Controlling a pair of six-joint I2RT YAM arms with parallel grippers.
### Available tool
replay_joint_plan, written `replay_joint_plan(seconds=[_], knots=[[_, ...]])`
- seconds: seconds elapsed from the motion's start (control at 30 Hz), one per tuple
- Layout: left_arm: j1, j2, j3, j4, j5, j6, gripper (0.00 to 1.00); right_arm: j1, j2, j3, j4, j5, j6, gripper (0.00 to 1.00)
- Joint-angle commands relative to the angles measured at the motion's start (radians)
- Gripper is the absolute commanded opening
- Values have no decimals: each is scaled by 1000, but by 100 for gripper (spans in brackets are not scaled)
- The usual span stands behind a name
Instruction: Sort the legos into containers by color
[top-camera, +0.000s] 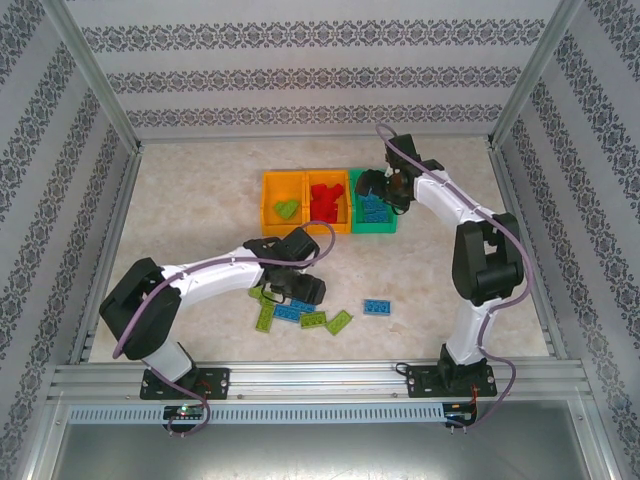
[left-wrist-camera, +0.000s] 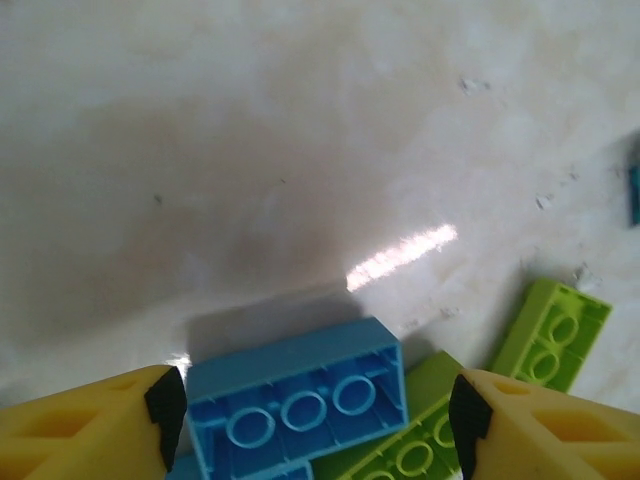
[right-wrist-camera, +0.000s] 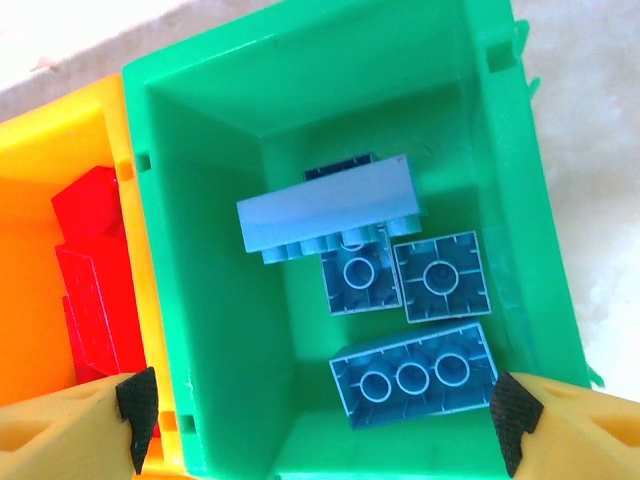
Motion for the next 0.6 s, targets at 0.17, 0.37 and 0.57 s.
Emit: replay_joint_plan(seconds=[0.17, 0.37, 0.57], knots=[[-65, 11, -7, -55, -55, -57, 74, -15, -81, -79, 21, -21, -17, 89], [-66, 47, 12, -99, -108, -65, 75, -30, -128, -132, 37, -19, -18, 90], [-67, 56, 16, -91, -131, -76, 75, -48, -167, -181, 43, -17, -26, 90]])
